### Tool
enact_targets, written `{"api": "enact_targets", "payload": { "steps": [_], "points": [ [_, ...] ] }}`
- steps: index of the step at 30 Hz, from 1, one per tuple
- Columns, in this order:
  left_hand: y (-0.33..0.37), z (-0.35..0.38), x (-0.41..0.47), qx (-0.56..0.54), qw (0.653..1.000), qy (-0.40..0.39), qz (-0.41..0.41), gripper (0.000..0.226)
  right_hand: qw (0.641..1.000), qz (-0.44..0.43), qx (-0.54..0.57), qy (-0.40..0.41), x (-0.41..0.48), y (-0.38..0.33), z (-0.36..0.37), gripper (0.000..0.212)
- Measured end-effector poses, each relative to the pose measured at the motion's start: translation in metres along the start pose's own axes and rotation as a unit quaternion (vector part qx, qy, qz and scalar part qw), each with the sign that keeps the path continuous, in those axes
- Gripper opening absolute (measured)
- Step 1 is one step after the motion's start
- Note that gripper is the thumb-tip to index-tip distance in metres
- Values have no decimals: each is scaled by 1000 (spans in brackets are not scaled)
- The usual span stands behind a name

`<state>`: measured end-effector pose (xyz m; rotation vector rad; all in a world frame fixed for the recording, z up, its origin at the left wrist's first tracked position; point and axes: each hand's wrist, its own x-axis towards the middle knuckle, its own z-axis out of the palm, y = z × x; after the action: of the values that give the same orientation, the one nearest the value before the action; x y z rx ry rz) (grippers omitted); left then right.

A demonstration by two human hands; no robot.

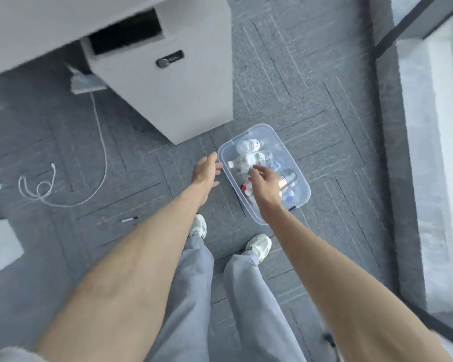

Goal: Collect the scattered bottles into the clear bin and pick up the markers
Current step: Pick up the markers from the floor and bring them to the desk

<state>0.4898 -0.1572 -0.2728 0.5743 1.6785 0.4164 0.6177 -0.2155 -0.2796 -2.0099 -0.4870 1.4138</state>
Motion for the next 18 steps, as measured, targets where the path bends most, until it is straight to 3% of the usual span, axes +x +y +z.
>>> {"api": "enact_targets", "payload": {
  "steps": [11,18],
  "points": [
    [-120,-165,-26,-165,973,153,-43,41,976,-56,-160,-140,-54,48,125,32],
    [-265,-264,-60,-251,932,249,-83,39,908,-108,-299,-272,-113,129,211,33]
  ]
}}
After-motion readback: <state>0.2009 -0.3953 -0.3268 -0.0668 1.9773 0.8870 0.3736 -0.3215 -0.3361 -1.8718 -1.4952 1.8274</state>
